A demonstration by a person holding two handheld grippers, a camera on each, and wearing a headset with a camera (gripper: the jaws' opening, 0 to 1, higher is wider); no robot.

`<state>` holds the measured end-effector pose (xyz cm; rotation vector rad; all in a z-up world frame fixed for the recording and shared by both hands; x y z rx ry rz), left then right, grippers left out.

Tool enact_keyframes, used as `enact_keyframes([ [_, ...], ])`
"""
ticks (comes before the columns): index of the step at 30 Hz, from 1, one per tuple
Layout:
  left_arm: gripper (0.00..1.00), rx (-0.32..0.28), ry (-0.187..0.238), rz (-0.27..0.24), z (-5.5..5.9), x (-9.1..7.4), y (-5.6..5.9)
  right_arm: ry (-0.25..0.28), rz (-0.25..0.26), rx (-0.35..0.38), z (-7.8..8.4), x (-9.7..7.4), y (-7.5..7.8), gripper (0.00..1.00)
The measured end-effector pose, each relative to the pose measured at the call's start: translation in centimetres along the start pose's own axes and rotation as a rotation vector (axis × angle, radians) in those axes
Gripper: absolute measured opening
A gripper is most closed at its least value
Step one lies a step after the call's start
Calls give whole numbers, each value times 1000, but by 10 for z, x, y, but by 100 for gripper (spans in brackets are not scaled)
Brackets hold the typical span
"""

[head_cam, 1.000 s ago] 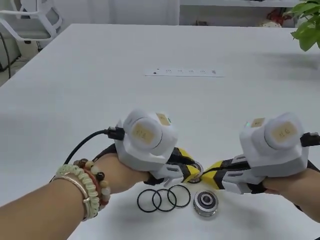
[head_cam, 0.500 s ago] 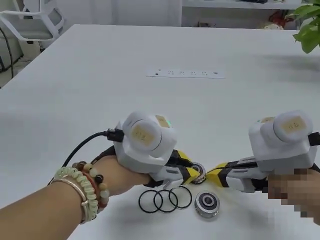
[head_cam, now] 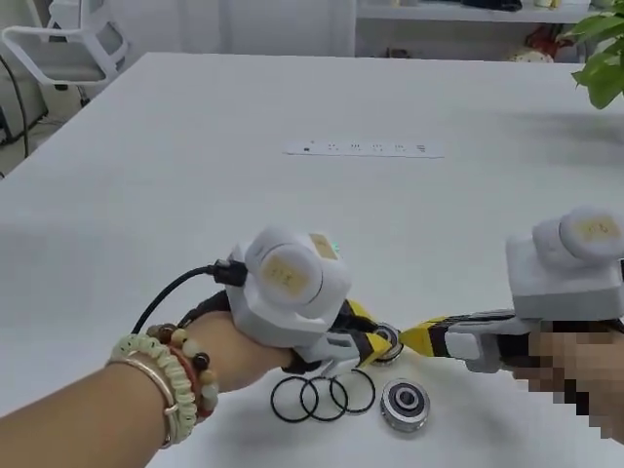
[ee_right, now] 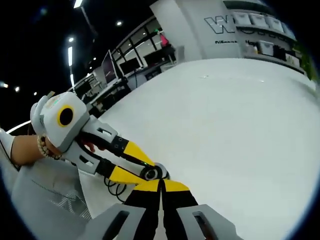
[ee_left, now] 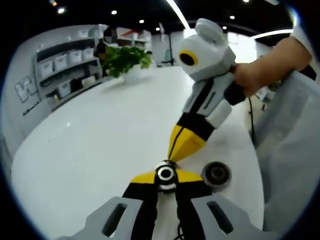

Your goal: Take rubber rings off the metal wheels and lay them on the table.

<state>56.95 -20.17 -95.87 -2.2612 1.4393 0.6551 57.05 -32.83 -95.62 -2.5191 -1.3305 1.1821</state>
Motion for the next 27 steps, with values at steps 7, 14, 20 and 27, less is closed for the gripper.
enact_keyframes([
  [7, 13, -7, -2, -6, 0, 0, 1, 0, -5, 2, 1, 0, -2, 0],
  [14, 13, -5, -2, -7, 0, -1, 2, -4, -10, -11, -1, 1, -4, 0],
  [20, 13, -4, 0, -5, 0, -1, 1, -4, -14, -22, -2, 1, -4, 0],
  [27, 13, -12, 6, -5, 0, -1, 1, 0, -23, -25, -2, 2, -5, 0],
])
Point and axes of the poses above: the centre of the closed fingertips' face, and the gripper's own axes: x roughly forward along the fingers, y roughly to its right, z roughly out of its underside, the point moved 8 cm from there along -x, roughly backward along the fingers, and after that the axes turned 1 degree about -y, right-handed, at the moved point
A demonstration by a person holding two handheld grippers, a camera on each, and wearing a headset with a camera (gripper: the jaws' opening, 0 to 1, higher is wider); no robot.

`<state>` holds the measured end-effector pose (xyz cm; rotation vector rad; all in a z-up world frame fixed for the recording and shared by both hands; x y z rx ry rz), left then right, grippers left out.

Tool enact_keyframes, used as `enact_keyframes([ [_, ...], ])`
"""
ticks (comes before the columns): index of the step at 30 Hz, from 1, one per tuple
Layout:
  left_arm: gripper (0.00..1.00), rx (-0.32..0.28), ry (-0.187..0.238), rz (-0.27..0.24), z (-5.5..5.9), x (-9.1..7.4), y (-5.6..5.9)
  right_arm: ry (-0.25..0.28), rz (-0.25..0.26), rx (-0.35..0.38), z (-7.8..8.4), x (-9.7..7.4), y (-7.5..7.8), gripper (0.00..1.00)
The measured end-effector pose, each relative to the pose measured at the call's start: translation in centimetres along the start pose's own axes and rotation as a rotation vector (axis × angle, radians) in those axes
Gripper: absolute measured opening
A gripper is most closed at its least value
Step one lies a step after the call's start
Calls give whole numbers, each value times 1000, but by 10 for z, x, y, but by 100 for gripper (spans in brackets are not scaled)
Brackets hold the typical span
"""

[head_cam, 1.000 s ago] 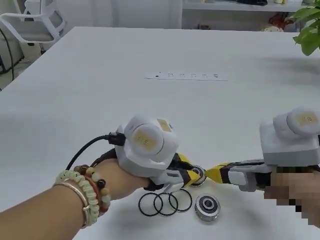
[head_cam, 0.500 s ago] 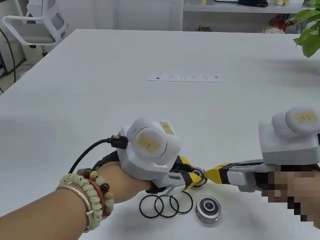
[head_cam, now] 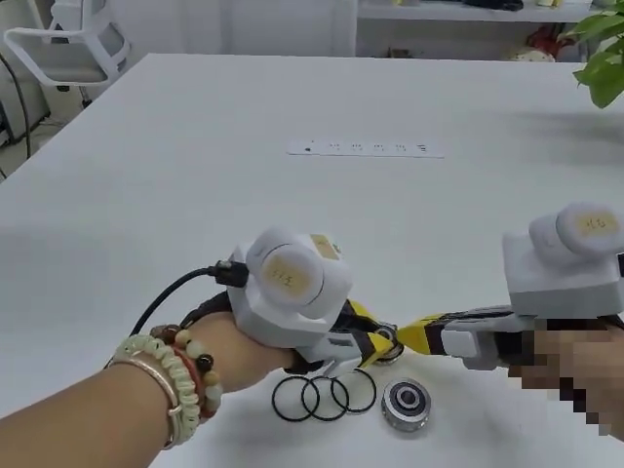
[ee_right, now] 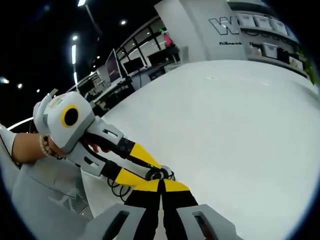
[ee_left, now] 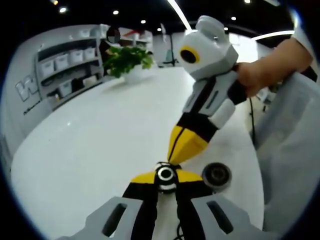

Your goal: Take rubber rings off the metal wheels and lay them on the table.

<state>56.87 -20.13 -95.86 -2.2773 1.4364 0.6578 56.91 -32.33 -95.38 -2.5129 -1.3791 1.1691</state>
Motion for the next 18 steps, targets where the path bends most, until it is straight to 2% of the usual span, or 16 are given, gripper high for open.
enact_keyframes([
  [3, 13, 1, -1, 0, 0, 0, 0, 16, -19, 11, -1, 0, -2, 0],
  [8, 13, -1, 2, -2, -1, 1, 0, 8, -14, -5, -2, 1, -4, 0],
  [11, 13, -2, 6, -1, 0, 1, 0, 44, -46, 38, -4, -1, -5, 0],
  [13, 13, -1, 7, -3, -1, 2, 0, 44, -52, 27, -4, -1, -6, 0],
  [14, 13, -2, 7, -3, -1, 2, 0, 72, -60, 29, -6, -1, -8, 0],
  [18, 13, -9, 6, -6, -1, 2, 0, 53, -28, 25, -5, -2, -5, 0],
])
Point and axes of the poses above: the centre of the closed fingertips' face, and the gripper's own axes: x roughly forward along the fingers, y roughly to its right, z roughly out of its underside, the point moved 8 cm from there along -x, roughly backward along the fingers, and after that the axes turned 1 degree about -y, right-handed, at the moved point
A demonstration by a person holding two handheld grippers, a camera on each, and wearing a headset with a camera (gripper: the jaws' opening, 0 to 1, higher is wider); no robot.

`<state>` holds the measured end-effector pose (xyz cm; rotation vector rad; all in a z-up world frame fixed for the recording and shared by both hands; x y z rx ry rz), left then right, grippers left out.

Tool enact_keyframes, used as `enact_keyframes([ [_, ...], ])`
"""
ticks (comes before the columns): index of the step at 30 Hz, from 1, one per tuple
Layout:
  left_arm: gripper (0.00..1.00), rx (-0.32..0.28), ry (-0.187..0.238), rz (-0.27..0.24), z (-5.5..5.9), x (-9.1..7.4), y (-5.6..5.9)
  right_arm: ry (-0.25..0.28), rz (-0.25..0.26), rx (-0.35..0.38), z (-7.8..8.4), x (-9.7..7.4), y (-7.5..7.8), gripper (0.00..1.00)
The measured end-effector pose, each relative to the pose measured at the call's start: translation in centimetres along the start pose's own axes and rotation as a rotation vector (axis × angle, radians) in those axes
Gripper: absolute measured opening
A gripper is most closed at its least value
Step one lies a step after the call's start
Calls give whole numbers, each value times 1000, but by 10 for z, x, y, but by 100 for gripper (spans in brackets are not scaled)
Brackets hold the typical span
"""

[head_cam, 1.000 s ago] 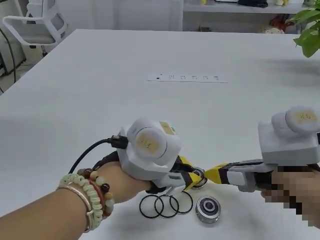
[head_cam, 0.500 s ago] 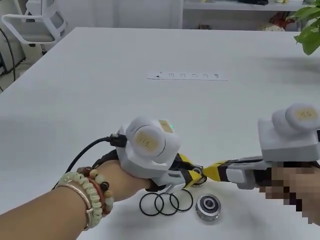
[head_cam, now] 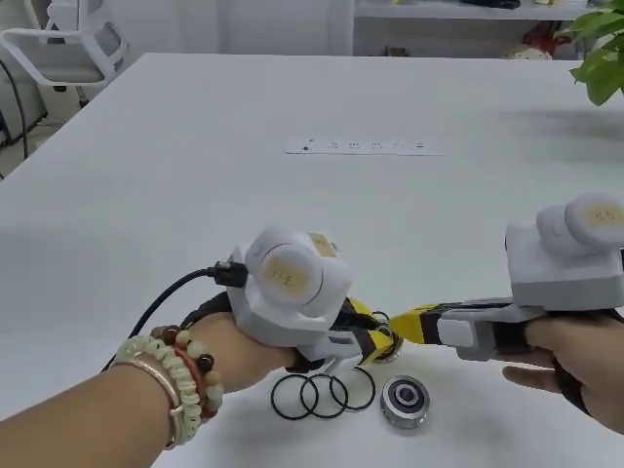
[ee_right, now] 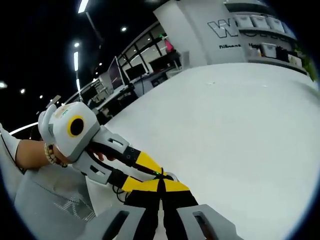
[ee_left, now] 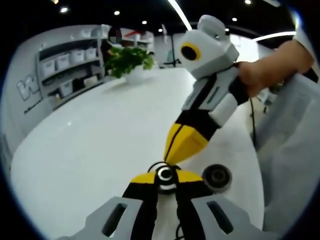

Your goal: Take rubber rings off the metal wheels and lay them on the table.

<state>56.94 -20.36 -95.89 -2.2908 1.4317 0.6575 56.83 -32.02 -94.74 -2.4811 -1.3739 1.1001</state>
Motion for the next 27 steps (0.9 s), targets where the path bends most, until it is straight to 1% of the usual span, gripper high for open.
enact_keyframes([
  [2, 14, -3, 0, -2, 0, 0, 0, -13, 7, 7, 3, 0, 1, 0],
  [5, 14, 17, 3, 3, 0, 0, 0, -20, 14, 19, 4, -1, 2, 0],
  [7, 14, 14, -3, 9, -1, -1, 0, -17, 17, 24, 4, -1, 2, 0],
  [10, 14, 33, -10, 12, -1, -2, 0, -16, 30, 20, 4, -2, 3, 0],
  [12, 14, 26, -9, 19, -3, -5, -2, -11, 31, 28, 4, -2, 4, 0],
  [14, 17, 14, -8, 24, -4, -8, -4, -6, 36, 33, 3, -3, 5, 0],
  [15, 18, -4, -13, 31, -4, -10, -5, -4, 38, 35, 3, -4, 5, 0],
  [18, 21, 6, -16, 31, -4, -16, -7, 6, 38, 44, 2, -5, 6, 0],
  [20, 24, -1, -20, 33, -6, -21, -10, 14, 38, 49, 1, -7, 6, 0],
  [23, 30, -12, -14, 49, -11, -32, -12, 29, 37, 63, -1, -9, 6, 0],
  [24, 33, -11, -13, 50, -12, -34, -12, 33, 33, 69, -1, -9, 6, 0],
  [27, 36, 15, -14, 48, -17, -48, -13, 41, 27, 74, -2, -10, 4, 0],
])
Point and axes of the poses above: the centre of the closed fingertips' face, and the gripper's own axes: x roughly forward along the fingers, y roughly to its right, z roughly out of its underside, the point moved 8 cm from there along -x, roughly backward along the fingers, and after that the axes turned 1 degree about -y, right-handed, at the moved point
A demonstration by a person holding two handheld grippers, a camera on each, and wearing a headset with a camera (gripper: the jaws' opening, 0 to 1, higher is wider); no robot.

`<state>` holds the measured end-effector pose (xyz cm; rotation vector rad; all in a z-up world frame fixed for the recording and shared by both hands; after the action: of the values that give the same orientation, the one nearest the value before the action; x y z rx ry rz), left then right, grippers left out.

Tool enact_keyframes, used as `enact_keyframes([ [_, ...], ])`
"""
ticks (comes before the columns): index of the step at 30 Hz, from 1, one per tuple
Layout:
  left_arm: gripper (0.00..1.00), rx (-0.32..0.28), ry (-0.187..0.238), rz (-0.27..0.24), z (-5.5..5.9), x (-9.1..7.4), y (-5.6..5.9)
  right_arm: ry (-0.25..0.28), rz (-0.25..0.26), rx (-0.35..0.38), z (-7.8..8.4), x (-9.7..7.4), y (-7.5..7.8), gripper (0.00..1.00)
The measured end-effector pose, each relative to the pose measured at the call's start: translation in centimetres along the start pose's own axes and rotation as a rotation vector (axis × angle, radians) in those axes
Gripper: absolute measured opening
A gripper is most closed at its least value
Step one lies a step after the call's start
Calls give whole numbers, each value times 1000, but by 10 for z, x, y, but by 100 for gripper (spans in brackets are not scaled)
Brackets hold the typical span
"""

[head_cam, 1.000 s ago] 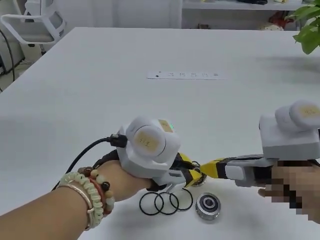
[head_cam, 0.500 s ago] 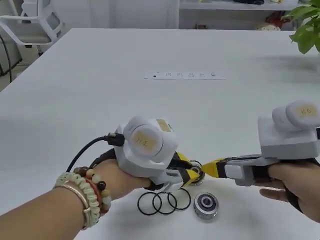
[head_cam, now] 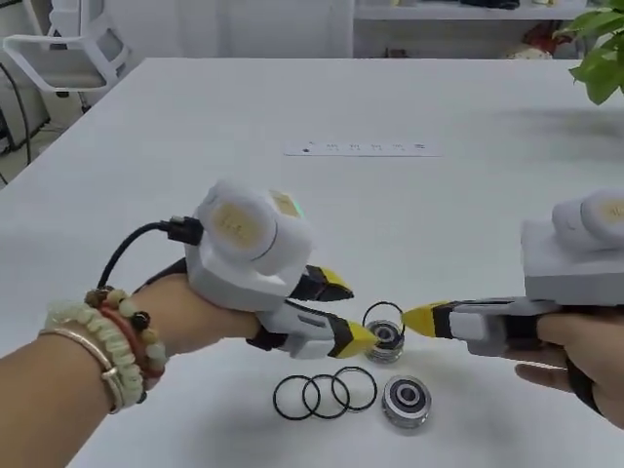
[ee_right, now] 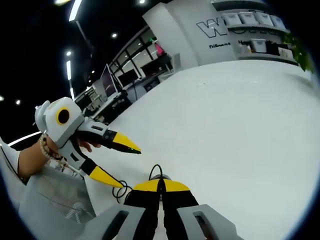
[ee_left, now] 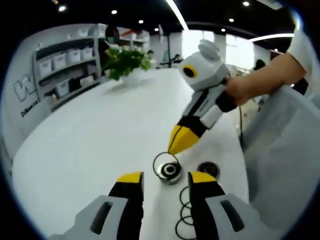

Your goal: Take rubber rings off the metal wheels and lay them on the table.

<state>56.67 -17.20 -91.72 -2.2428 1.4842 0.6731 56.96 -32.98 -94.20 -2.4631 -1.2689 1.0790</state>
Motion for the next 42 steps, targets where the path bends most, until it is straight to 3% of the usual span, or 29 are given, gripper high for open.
enact_keyframes([
  [6, 42, 12, 16, -15, -1, -30, 0, 9, -19, 1, -3, -1, -5, 0],
  [18, 51, 29, 36, -103, 4, -91, 4, -17, -59, -24, -4, 5, -18, 0],
  [26, 60, -19, 28, -167, 26, -125, 10, -26, -100, -37, -7, 10, -30, 0],
  [32, 66, -58, 26, -210, 41, -140, 19, -50, -122, -62, -5, 14, -37, 0],
  [42, 67, -130, 21, -256, 64, -156, 31, -96, -164, -86, 0, 22, -46, 0],
])
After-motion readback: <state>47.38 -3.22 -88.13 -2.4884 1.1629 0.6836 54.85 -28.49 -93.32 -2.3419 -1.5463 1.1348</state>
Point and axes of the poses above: the centre of the closed fingertips' face, and the gripper's own axes: x roughly forward along the fingers, y roughly to its right, z roughly out of its underside, the point moved 8 cm from there along -x, roughly backward along the fingers, and after that the axes turned 1 degree about -y, right-handed, at the moved point
